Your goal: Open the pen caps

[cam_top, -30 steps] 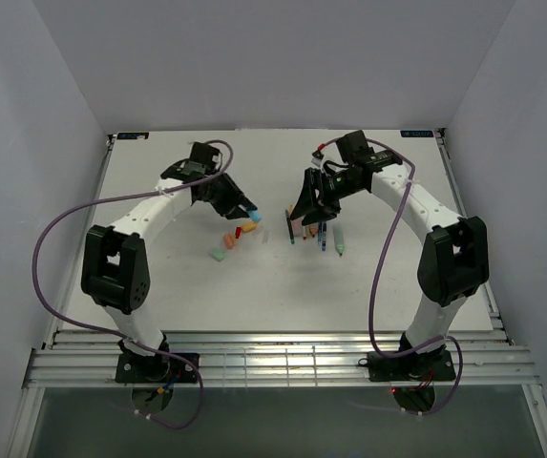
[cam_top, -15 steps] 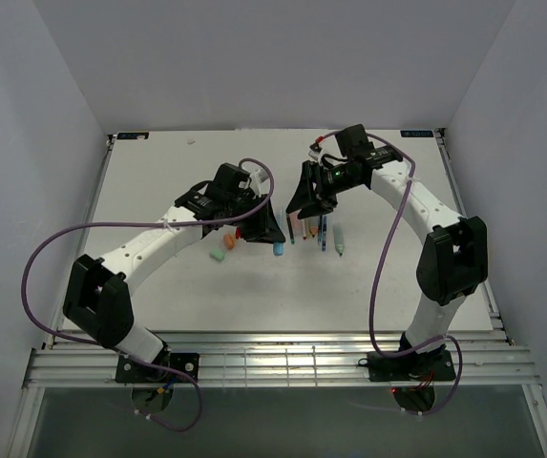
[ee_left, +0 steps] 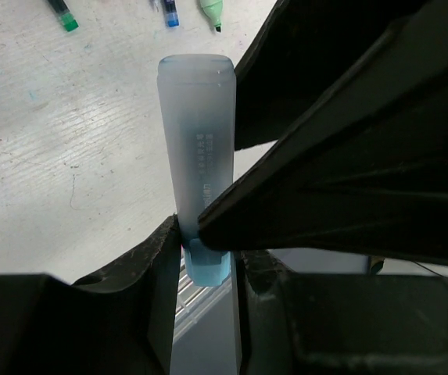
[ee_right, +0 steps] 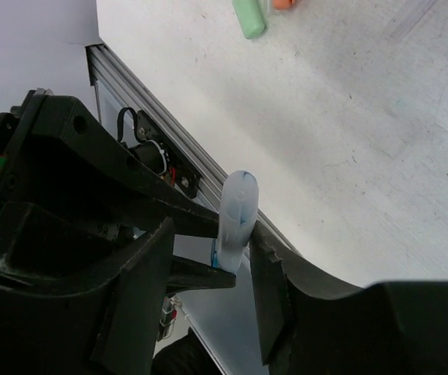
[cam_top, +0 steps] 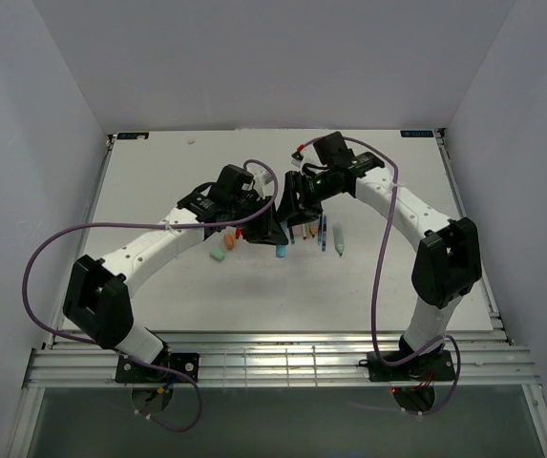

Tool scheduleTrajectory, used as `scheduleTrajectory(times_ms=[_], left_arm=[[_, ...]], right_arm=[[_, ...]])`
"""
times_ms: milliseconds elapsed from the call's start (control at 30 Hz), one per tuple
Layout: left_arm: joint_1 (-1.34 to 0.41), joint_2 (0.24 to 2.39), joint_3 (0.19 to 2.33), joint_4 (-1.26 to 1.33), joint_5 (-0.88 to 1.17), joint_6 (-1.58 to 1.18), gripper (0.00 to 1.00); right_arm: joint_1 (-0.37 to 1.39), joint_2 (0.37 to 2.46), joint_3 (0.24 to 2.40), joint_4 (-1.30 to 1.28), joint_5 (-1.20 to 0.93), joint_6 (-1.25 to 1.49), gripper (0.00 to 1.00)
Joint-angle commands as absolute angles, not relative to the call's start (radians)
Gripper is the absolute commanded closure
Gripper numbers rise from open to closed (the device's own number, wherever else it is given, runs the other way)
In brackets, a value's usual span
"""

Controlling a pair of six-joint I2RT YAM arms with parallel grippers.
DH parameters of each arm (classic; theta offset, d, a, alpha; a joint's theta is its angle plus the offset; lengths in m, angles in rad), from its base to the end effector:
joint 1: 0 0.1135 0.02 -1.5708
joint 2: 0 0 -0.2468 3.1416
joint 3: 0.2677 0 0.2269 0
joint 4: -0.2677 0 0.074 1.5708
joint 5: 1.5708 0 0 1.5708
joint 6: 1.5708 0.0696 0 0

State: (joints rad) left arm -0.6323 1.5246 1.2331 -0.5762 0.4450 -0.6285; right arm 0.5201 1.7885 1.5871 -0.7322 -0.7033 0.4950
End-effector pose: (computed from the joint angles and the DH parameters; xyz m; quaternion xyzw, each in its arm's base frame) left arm 0.2436 -0.2156 0.2503 0.0777 0.9155 -0.3653 0.1492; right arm 0.3033 0.2256 0.2674 -0.1191 0.8901 0.4288 0.0980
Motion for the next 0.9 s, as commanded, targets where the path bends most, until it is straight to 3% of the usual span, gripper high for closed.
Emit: scheduleTrajectory(times_ms=[0, 167, 267, 300, 333, 367, 400, 433, 533, 867], left_arm=[[-0.637, 1.463, 1.259, -0.581, 0.436, -0.609, 1.0], [-0.637, 1.456, 1.259, -0.583, 0.433, -0.603, 1.0], [-0.637, 1.46, 1.269, -0.584, 0.433, -0.598, 1.0], [-0.637, 1.465, 1.272, -0.584, 0.431, -0.598, 1.0], [-0.637, 1.465, 1.272, -0.584, 0.43, -0.598, 0.99], [-0.637, 1.465, 1.27, -0.584, 0.428, -0.598, 0.93], [-0.637, 1.465, 1.267, -0.586, 0.428, -0.597, 0.68], [-0.637, 1.46, 1.259, -0.584, 0.428, -0.597, 0.54], [-0.637, 1.451, 1.232, -0.588, 0.433, -0.594, 0.35], [-0.606, 1.396, 1.1, -0.379, 0.747, -0.627, 0.27]], right_arm=[[0.545, 1.793, 1.571, -0.712, -0.647, 0.522, 0.51], [0.558, 1.796, 1.552, -0.713, -0.612, 0.531, 0.61], [0.56, 1.799, 1.546, -0.709, -0.606, 0.538, 0.78], [0.56, 1.798, 1.543, -0.709, -0.603, 0.54, 0.92], [0.56, 1.796, 1.543, -0.707, -0.601, 0.541, 0.92], [0.561, 1.795, 1.545, -0.706, -0.6, 0.541, 0.92], [0.561, 1.795, 1.551, -0.704, -0.598, 0.541, 0.92], [0.558, 1.792, 1.551, -0.704, -0.598, 0.541, 0.92], [0.539, 1.784, 1.545, -0.684, -0.635, 0.545, 0.92], [0.44, 1.658, 1.335, -0.396, -0.934, 0.569, 0.92]])
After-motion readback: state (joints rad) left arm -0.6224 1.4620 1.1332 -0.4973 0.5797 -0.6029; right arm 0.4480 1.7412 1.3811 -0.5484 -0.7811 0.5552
